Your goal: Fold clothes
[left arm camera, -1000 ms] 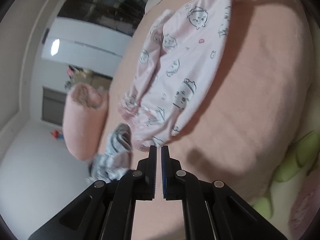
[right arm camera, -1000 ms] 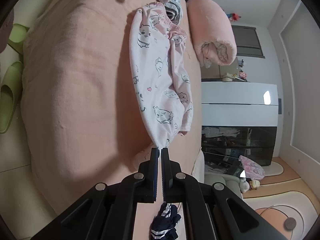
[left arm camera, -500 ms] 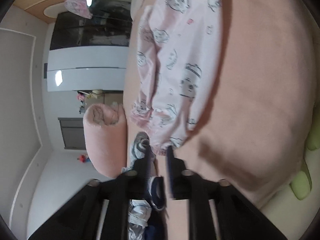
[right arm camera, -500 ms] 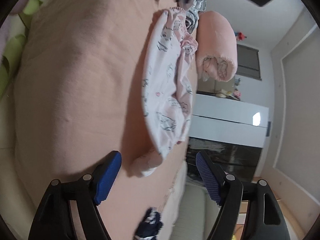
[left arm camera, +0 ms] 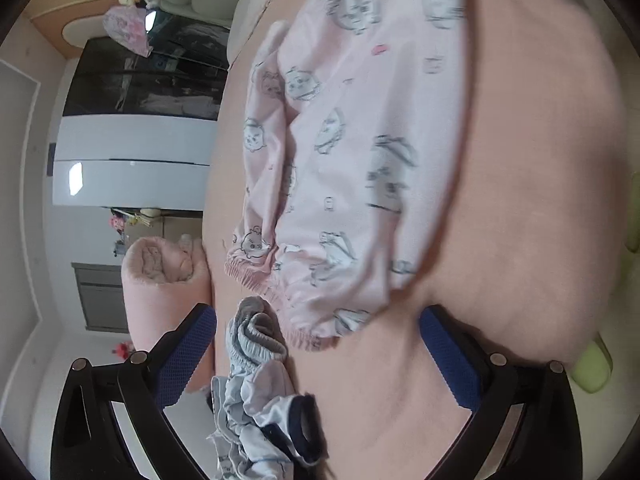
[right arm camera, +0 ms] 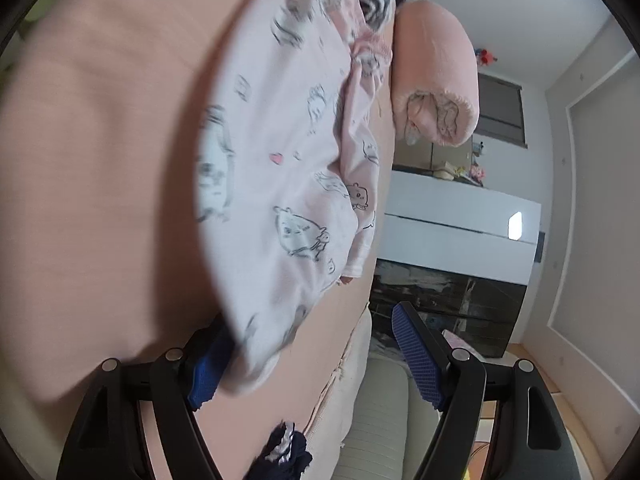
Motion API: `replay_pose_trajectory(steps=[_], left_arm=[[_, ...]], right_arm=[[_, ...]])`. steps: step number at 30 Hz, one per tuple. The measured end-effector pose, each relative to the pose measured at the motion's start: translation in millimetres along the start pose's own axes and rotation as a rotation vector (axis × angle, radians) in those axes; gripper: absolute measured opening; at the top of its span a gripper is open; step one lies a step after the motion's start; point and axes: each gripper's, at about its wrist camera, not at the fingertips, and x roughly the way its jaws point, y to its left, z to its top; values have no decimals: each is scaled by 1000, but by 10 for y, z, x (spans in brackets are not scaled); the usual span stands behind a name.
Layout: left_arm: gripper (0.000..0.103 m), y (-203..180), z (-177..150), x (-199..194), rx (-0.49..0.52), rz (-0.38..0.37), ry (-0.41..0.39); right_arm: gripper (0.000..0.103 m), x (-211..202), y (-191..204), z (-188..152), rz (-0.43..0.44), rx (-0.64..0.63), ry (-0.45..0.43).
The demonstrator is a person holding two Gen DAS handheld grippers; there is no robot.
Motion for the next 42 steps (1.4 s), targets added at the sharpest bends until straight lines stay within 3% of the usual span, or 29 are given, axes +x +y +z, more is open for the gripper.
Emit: replay_pose_trajectory(steps=[3,7,15,16,18,20,21,26,29,31,32,34,35,39,42], left_arm=[[103,52,12,234,56,164,6],[103,14,57,477,113,144,-4],[103,-158,-1,424,214,242,-88],[103,-155,14,425,209,235,-78],[103,-150,45,427,198,220,-57],[102,-114,74,448,169,177,-31],[102,-83,86,466,148,144,-18],[100,30,22,492,63,59,-72],[84,-25,13,416,62,42,-92],[46,-210,-20,357,145,55,-103],[35,-302,-36,327,186,62,-108],[3,-512,-83,309,289,104,-118],[0,-616,-107,317,342,133,-120],[0,-530,-41,324,279,77,-71],[0,-548,6,306,298,82,-48]], right_arm=[[77,67,23,55,-23,-26,-16],[77,149,16,93,-55,-28,-28],[77,261,4,136,-107,-24,-27],[73,264,29,151,-106,-38,-28],[55,282,104,176,-74,-74,-25],[17,316,188,190,-13,-91,-16],[10,332,219,189,15,-80,-12],[7,339,183,142,77,-9,-17],[7,334,184,143,68,-12,-15],[7,334,181,143,63,-16,-12],[7,334,180,143,60,-18,-10],[7,330,159,121,60,8,-20],[7,328,147,108,61,22,-26],[7,328,116,86,75,49,-37],[6,306,121,104,60,27,-32]])
